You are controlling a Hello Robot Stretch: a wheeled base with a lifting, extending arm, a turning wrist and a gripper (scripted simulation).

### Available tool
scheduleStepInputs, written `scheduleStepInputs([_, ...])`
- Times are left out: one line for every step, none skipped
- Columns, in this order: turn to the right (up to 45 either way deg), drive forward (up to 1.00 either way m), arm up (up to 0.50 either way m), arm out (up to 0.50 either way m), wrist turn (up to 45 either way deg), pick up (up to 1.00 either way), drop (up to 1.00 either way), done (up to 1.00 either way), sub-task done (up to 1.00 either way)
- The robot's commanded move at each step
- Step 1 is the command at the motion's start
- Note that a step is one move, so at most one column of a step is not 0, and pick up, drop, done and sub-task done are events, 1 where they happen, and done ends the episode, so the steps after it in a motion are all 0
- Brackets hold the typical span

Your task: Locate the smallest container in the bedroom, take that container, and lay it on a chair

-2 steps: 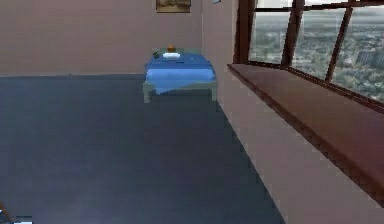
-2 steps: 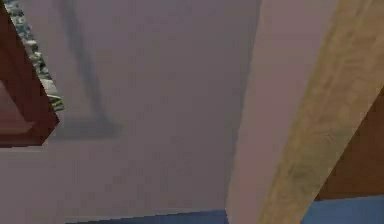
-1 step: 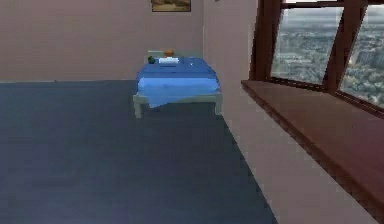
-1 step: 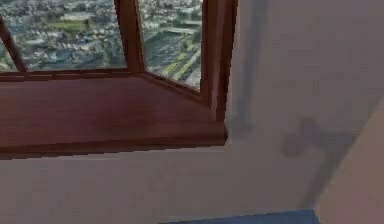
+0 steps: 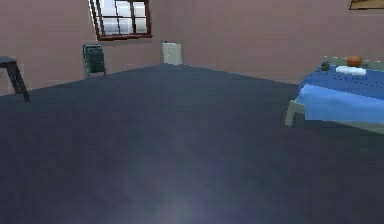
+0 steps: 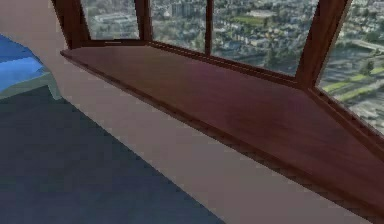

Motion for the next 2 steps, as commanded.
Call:
scheduleStepInputs([-3.0,0.00,0.00,0.00,0.0,0.00,0.00,0.00,0.00])
scheduleStepInputs([0.0,0.40,0.00,0.00,0.0,0.00,0.00,0.00,0.00])
